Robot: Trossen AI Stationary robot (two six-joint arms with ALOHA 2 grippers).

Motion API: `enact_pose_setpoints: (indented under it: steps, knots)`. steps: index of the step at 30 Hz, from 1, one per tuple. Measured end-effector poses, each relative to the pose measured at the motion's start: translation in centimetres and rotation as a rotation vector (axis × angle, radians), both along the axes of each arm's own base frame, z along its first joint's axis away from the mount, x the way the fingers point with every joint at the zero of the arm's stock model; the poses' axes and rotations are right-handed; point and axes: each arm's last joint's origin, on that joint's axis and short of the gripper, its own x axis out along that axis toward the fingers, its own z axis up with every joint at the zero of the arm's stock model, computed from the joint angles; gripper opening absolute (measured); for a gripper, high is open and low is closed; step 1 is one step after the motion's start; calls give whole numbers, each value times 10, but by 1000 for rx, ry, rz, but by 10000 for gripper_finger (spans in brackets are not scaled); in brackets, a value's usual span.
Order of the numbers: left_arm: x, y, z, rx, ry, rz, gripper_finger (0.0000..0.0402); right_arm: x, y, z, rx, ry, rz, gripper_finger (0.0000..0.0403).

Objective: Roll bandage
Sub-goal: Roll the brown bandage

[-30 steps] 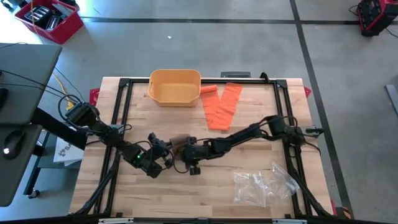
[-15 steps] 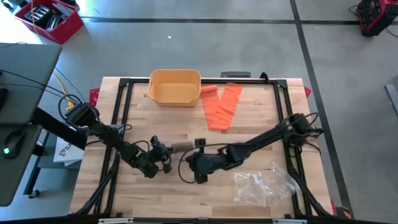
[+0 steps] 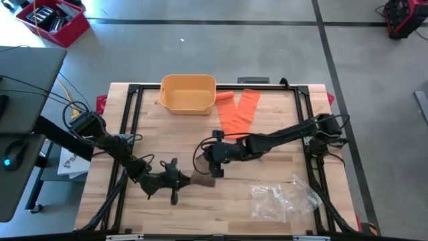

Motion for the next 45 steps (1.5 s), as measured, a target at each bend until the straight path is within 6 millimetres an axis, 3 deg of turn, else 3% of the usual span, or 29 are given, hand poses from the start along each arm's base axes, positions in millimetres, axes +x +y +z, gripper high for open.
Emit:
enact_pose_setpoints:
  steps: [9, 18, 23, 28, 37, 45]
  knots:
    - [-3, -7, 5, 4, -36, -3, 10, -12, -7, -53, 231, -110, 36, 18]
    - [-2, -6, 6, -12, -45, 6, 10, -31, -6, -86, 369, -132, -40, 124]
    - [1, -2, 5, -58, -44, 42, 10, -33, -5, -87, 410, -51, -67, 160]
    - [4, 3, 5, -85, -45, 78, 10, -39, -3, -84, 408, 45, -122, 162]
    - [7, 5, 5, -86, -45, 77, 10, -40, 1, -82, 421, 53, -101, 163]
    - [7, 5, 5, -87, -45, 67, 10, -33, -25, -79, 427, 5, -150, 173]
